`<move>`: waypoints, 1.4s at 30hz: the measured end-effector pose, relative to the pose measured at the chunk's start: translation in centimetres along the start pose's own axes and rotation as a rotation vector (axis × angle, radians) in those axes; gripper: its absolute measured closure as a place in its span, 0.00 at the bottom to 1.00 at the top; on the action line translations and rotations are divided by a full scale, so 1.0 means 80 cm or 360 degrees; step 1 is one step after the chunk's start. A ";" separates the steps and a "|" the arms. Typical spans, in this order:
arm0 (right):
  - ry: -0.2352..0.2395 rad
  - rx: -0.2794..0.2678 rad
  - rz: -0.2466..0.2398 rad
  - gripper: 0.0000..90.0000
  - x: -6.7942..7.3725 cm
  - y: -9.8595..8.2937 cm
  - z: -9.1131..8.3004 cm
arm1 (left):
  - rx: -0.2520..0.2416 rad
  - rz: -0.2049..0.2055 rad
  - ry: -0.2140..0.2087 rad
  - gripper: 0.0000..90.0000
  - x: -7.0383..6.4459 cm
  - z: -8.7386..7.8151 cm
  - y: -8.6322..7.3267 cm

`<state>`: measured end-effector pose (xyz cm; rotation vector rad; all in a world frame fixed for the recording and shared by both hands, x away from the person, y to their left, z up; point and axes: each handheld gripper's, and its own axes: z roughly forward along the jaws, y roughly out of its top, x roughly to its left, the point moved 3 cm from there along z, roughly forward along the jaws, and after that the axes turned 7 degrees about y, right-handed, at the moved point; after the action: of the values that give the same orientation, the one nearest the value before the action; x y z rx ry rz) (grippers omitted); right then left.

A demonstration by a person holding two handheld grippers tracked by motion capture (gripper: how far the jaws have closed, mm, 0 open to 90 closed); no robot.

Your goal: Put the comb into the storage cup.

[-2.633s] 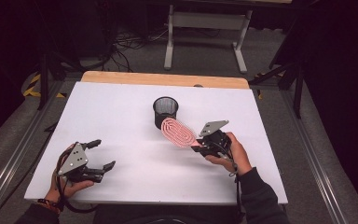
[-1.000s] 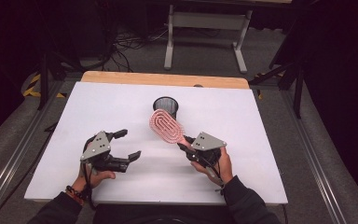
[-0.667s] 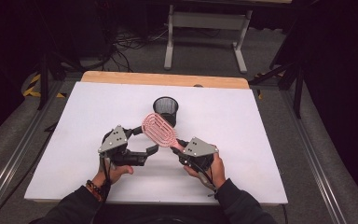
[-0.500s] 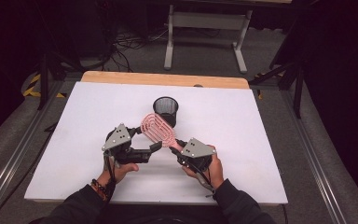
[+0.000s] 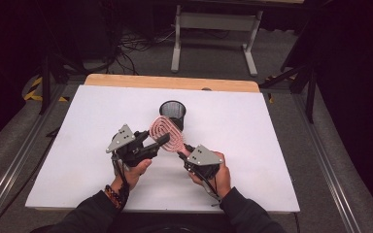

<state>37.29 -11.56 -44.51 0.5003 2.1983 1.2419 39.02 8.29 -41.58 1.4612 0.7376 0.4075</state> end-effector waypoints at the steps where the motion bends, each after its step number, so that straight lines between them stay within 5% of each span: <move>1: -0.0004 0.0003 0.0001 0.78 0.000 0.000 0.000 | 0.0002 0.0010 0.0003 0.62 -0.001 0.000 0.001; 8: -0.0043 -0.0027 0.0001 0.77 0.000 0.001 0.000 | -0.0046 -0.0005 -0.0050 0.68 -0.007 0.002 0.010; 15: -0.0050 -0.0077 -0.0006 0.74 0.001 0.003 -0.004 | -0.0070 0.0062 -0.0109 0.70 -0.016 -0.002 0.019; 28: 0.0058 -0.0209 -0.0063 0.48 -0.004 0.004 -0.022 | -0.0081 0.0235 -0.0105 0.70 -0.015 -0.015 0.031; 34: 0.0039 -0.0237 -0.0037 0.37 -0.013 0.002 -0.030 | -0.0065 0.0254 -0.0074 0.70 -0.012 -0.016 0.028; 42: -0.0024 -0.0241 -0.0099 0.34 -0.020 -0.005 -0.042 | -0.0046 0.0294 -0.0042 0.70 -0.011 -0.020 0.025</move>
<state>36.40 -14.87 -42.99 0.3764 2.0715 1.3539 37.69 9.10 -39.36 1.5102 0.5751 0.5366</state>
